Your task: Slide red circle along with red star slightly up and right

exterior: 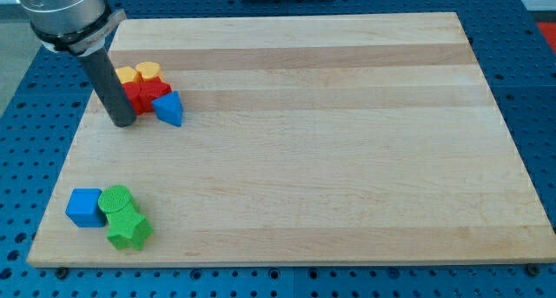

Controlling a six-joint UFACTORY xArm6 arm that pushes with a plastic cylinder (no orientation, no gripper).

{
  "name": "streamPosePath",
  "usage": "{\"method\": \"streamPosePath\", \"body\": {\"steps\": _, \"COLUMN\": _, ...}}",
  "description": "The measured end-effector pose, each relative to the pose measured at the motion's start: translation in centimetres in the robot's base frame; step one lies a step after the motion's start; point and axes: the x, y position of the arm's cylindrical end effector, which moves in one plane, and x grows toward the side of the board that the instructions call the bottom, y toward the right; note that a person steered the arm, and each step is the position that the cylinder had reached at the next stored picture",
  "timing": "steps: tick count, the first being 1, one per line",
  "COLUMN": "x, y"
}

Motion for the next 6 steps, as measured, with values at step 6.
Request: {"method": "streamPosePath", "body": {"steps": 6, "x": -4.2, "y": 9.3}}
